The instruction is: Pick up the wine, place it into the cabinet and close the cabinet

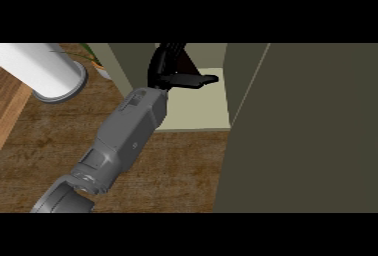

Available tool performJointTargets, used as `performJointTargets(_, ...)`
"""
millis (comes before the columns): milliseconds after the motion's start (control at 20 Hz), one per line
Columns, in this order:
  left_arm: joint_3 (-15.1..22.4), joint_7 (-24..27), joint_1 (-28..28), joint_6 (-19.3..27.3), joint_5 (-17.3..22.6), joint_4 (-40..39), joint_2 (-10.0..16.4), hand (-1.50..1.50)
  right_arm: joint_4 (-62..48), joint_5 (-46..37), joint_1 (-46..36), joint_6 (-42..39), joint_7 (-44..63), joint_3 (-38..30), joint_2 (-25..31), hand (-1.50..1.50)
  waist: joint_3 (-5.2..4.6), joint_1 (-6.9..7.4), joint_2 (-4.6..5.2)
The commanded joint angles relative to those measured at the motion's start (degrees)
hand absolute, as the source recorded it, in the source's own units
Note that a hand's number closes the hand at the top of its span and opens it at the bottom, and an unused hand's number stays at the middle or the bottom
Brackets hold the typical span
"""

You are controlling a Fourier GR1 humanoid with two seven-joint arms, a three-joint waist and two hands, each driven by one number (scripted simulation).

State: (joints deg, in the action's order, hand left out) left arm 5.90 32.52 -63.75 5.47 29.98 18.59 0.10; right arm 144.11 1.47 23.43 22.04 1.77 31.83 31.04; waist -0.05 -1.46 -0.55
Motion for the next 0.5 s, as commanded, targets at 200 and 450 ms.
performJointTargets(200,7.35,-1.96,12.02,-3.27,4.8,13.34,-0.1,-1.5,9.56,0.74,0.74,1.76,6.38,0.1,0.55,-1.5,-0.02,1.35,-0.4)
performJointTargets(450,14.75,-3.1,21.2,0.58,7.42,24.8,-0.1,-1.5,10.3,1.71,0.28,1.55,7.16,-0.35,0.79,-1.5,0.0,1.65,-0.44)
